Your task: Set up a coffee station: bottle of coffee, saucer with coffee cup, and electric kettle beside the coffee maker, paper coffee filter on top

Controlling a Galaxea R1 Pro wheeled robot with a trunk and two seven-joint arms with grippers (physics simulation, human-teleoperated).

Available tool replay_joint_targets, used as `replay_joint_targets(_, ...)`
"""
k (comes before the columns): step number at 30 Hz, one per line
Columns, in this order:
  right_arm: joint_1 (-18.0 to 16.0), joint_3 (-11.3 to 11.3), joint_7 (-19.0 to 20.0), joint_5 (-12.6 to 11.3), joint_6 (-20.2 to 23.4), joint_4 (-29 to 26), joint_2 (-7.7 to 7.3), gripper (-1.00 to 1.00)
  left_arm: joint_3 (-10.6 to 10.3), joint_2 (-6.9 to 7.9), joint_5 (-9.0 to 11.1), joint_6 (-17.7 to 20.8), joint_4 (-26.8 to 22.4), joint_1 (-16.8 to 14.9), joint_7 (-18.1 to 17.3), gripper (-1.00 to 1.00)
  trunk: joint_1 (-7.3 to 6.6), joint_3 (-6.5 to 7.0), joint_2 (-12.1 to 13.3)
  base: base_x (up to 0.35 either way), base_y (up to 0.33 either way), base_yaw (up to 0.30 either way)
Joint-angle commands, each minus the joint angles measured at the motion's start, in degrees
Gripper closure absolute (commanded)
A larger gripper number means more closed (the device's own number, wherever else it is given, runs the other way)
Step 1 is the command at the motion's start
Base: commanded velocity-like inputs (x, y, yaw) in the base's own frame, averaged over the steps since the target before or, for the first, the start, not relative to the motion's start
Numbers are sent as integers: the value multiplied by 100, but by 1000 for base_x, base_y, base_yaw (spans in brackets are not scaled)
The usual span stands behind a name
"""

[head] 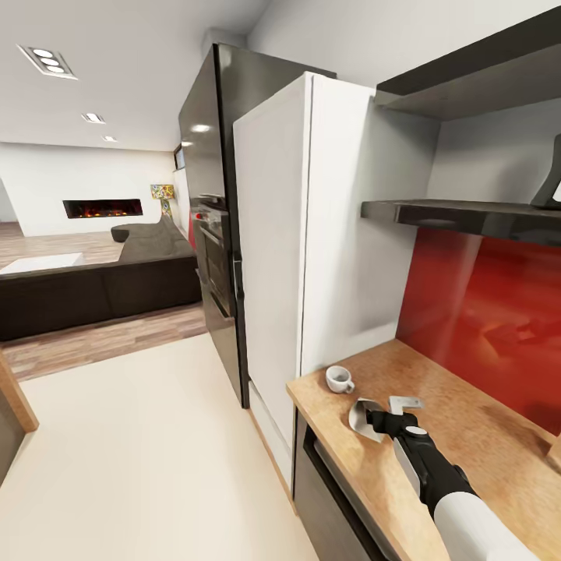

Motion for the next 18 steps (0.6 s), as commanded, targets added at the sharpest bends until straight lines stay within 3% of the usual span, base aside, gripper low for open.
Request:
replay_joint_targets(1,0,-6,-3,43,35,-4,2,-100,5,-2,3,-20,5,0,6,-100,2,-2,-4,9,0,0)
replay_joint_targets(7,0,-7,-3,36,5,205,-3,-100,5,-2,3,-20,5,-2,6,-100,2,-2,-4,2,0,0)
replay_joint_targets(12,0,-7,-3,42,-496,487,-4,-100,5,-2,3,-15,5,-2,6,-100,2,-2,-4,11,0,0)
replay_joint_targets(18,0,-8,-3,42,-581,584,-2,-100,4,-2,3,-16,5,-2,6,-100,2,-2,-4,123,0,0)
